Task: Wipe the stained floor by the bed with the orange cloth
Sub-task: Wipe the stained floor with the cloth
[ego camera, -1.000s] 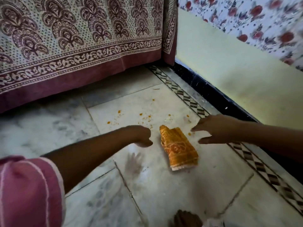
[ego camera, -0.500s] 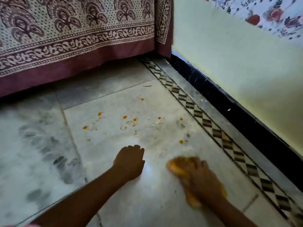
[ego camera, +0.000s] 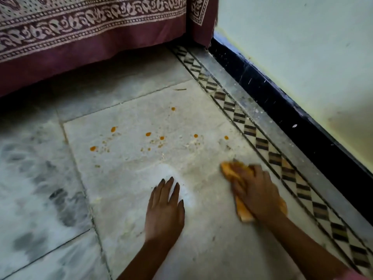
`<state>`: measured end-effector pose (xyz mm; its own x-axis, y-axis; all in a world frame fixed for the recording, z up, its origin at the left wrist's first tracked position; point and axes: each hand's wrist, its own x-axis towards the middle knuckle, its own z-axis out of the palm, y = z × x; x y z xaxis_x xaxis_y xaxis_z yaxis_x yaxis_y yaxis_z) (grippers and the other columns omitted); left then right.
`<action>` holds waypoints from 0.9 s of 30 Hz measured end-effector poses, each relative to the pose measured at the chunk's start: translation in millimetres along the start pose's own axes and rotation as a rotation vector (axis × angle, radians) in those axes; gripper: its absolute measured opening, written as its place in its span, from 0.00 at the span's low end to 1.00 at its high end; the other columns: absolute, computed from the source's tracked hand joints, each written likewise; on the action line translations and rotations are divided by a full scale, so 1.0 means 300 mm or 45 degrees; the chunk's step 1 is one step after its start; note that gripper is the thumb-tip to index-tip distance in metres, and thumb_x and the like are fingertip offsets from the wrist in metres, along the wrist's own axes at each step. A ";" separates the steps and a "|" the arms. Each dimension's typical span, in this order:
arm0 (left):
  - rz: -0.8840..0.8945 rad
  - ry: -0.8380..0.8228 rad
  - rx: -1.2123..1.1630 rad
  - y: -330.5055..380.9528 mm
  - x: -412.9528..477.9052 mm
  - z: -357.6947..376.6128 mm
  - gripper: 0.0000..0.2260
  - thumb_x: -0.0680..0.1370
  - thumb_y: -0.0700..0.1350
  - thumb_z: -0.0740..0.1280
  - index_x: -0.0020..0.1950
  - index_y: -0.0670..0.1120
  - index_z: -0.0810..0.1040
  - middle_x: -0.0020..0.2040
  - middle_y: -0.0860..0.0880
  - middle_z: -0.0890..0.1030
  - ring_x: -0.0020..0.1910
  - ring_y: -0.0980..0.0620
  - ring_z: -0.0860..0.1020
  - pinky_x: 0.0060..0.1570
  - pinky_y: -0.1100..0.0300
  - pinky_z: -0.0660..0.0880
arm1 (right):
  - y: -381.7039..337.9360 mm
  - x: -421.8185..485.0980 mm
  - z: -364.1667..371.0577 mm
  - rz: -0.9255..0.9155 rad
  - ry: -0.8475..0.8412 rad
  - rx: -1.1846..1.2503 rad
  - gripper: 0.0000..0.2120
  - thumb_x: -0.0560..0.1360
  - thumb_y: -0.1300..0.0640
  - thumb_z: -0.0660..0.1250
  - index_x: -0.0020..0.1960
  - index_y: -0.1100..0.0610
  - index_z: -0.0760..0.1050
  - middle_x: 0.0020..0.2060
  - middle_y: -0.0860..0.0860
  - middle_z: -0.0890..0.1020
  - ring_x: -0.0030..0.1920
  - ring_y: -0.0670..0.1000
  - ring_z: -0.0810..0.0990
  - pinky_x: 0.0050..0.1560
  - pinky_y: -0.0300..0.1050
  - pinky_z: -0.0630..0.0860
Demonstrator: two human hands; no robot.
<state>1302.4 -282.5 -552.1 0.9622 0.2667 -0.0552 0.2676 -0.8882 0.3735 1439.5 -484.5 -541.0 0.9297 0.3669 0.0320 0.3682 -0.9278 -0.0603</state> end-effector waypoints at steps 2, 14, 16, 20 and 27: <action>-0.023 0.010 -0.046 0.017 0.017 -0.008 0.21 0.74 0.48 0.55 0.58 0.39 0.80 0.61 0.41 0.78 0.62 0.41 0.75 0.60 0.43 0.70 | -0.080 0.143 -0.006 0.188 0.001 0.030 0.24 0.75 0.41 0.56 0.69 0.45 0.66 0.62 0.58 0.69 0.57 0.61 0.71 0.46 0.50 0.72; 0.067 0.137 -0.034 -0.010 0.086 0.024 0.18 0.74 0.45 0.60 0.58 0.40 0.80 0.60 0.42 0.79 0.59 0.41 0.76 0.54 0.48 0.75 | 0.109 0.089 -0.011 -0.151 -0.022 -0.052 0.25 0.73 0.37 0.57 0.66 0.44 0.70 0.57 0.57 0.73 0.49 0.58 0.76 0.38 0.46 0.73; 0.075 0.167 -0.009 -0.001 0.109 0.022 0.16 0.71 0.41 0.68 0.58 0.40 0.80 0.59 0.41 0.79 0.58 0.40 0.77 0.52 0.48 0.76 | 0.082 0.266 -0.009 0.055 -0.016 -0.078 0.25 0.76 0.38 0.56 0.71 0.42 0.62 0.64 0.58 0.68 0.59 0.60 0.70 0.48 0.50 0.72; 0.072 0.135 0.065 0.010 0.144 0.013 0.20 0.67 0.40 0.74 0.57 0.39 0.80 0.59 0.40 0.79 0.56 0.40 0.78 0.49 0.48 0.77 | -0.149 0.418 -0.026 0.036 -0.121 0.020 0.22 0.77 0.42 0.57 0.69 0.46 0.66 0.69 0.58 0.61 0.65 0.62 0.65 0.52 0.53 0.73; 0.141 0.102 0.145 -0.020 0.142 0.001 0.21 0.66 0.44 0.76 0.58 0.41 0.80 0.59 0.43 0.79 0.55 0.43 0.79 0.47 0.51 0.78 | 0.022 0.046 0.013 -0.456 -0.034 0.128 0.24 0.68 0.38 0.59 0.63 0.43 0.70 0.53 0.57 0.76 0.44 0.58 0.77 0.32 0.45 0.75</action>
<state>1341.8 -265.8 -557.0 0.9802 0.1899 0.0565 0.1686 -0.9493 0.2655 1454.6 -485.3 -545.0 0.7414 0.6697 0.0428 0.6676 -0.7297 -0.1480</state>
